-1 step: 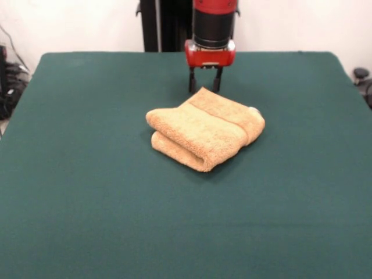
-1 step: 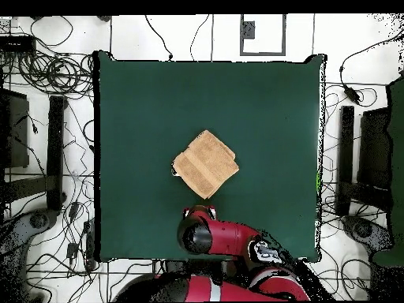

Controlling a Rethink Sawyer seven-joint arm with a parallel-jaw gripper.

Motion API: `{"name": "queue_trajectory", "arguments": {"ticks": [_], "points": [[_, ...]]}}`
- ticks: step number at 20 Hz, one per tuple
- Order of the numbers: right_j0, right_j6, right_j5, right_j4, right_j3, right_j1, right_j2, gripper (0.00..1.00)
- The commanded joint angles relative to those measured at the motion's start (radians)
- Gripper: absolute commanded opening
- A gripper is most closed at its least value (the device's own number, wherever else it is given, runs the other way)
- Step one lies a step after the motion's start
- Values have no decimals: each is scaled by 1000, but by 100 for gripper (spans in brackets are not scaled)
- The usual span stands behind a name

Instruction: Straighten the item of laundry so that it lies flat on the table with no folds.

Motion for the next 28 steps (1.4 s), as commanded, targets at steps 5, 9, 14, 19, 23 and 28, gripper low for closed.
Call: {"name": "queue_trajectory", "arguments": {"ticks": [5, 9, 14, 19, 23, 28], "points": [[31, 207, -97, 97, -222, 133, 105, 100], [34, 206, -99, 97, -224, 137, 98, 100], [33, 205, -104, 93, -222, 138, 99, 100], [29, 201, -100, 88, -222, 137, 102, 100], [31, 198, -98, 87, -226, 138, 99, 100], [38, 196, -99, 87, -225, 137, 91, 100]]}}
